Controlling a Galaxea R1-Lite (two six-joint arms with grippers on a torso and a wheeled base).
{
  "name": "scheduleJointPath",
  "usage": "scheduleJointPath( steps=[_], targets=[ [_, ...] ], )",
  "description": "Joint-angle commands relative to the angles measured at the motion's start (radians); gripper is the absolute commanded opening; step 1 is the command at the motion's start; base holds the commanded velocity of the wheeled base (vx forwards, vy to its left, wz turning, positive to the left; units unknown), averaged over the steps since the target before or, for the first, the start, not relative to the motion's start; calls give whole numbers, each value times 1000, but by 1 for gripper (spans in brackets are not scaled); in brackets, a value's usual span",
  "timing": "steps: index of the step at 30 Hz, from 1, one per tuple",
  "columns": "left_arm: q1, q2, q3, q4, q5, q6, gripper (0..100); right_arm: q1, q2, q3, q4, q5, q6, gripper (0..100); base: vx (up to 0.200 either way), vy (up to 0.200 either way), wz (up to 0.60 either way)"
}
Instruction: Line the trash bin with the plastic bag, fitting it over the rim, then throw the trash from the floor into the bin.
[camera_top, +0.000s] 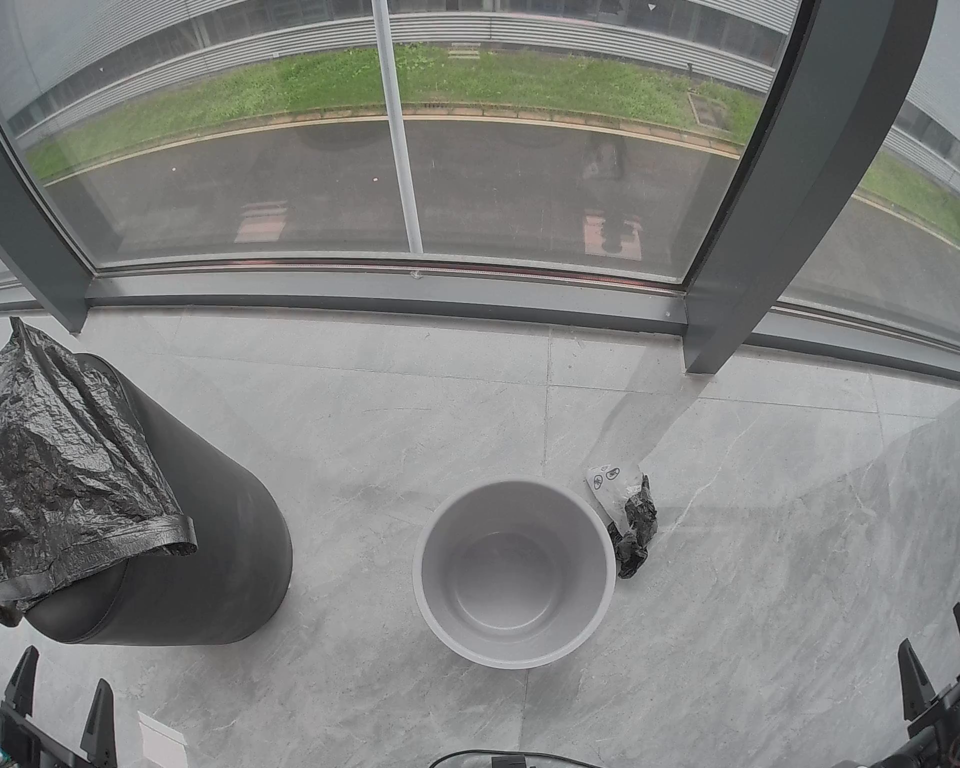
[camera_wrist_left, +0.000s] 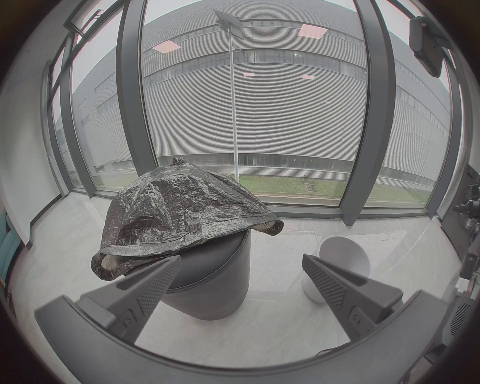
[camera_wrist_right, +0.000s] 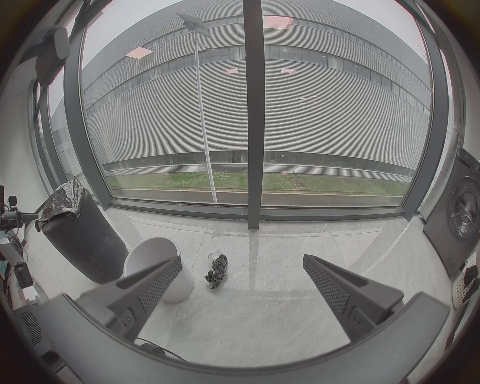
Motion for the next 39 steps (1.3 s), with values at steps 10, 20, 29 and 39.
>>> scheduleJointPath(
  steps=[10, 20, 29, 39],
  targets=[
    [0, -17, 18, 5, -4, 14, 100, 1, -16, 15, 0, 2, -2, 100, 0, 0, 0],
    [0, -17, 18, 2, -3, 12, 100, 0, -16, 15, 1, 3, -3, 100, 0, 0, 0],
    [0, -17, 18, -6, -23, 25, 100, 1, -16, 13, 1, -1, -3, 100, 0, 0, 0],
    [-51, 112, -228, -11, -32, -34, 100, 4, 113, -248, -26, 9, -38, 100, 0, 0, 0]
  ],
)
